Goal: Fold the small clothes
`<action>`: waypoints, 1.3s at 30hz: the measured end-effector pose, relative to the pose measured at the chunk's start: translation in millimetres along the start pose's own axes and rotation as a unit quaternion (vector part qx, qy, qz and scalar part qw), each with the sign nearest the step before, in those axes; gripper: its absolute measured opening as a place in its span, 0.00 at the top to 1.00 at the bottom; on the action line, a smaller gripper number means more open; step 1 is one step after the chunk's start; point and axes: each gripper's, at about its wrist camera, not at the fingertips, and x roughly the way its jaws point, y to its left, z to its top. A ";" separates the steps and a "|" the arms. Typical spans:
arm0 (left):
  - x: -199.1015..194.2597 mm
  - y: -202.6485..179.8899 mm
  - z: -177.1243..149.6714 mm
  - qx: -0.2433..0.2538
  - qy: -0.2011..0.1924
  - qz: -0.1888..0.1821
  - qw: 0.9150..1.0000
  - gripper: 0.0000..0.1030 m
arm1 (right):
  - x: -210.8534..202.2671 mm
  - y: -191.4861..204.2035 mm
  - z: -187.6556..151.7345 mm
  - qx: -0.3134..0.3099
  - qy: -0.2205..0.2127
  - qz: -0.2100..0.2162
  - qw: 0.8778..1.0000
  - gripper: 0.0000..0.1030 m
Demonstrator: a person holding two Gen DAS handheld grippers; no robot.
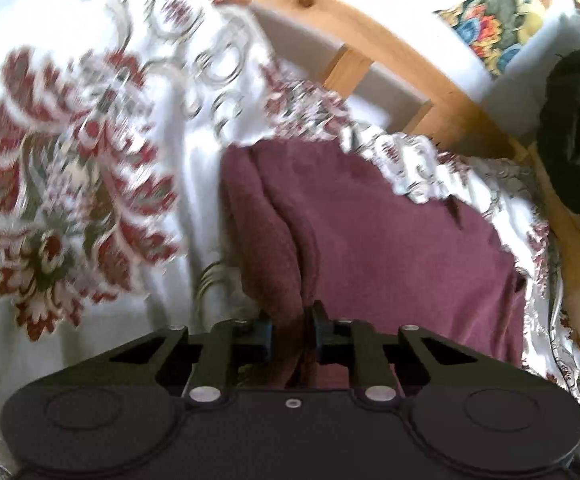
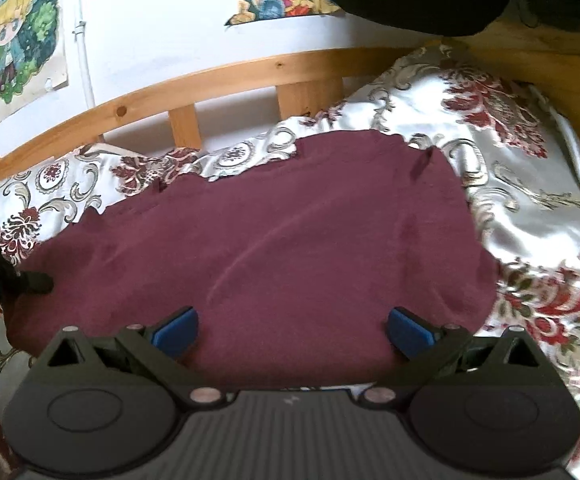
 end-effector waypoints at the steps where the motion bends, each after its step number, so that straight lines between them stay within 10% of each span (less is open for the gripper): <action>1: -3.0 -8.9 2.4 0.007 -0.007 -0.003 1.000 0.84 | -3.3 -4.3 0.5 0.005 -0.004 -0.002 1.000 0.00; 13: 40.2 -157.2 6.5 0.166 -0.004 -0.086 0.982 0.88 | -12.7 -68.5 -12.7 0.090 0.008 -0.049 0.995 0.00; 21: 73.1 -160.7 -21.8 0.156 0.033 -0.096 0.983 0.86 | -19.1 -76.3 -23.9 0.093 0.005 -0.041 0.995 0.00; 26: 66.3 -157.6 -14.5 0.129 0.040 -0.139 0.981 0.38 | -16.3 -72.1 -24.8 0.084 0.008 -0.047 0.995 0.00; 39: -1.3 -152.6 -3.7 0.148 0.005 -0.220 0.964 0.04 | -12.0 -69.8 -29.7 0.073 0.015 -0.052 0.996 0.00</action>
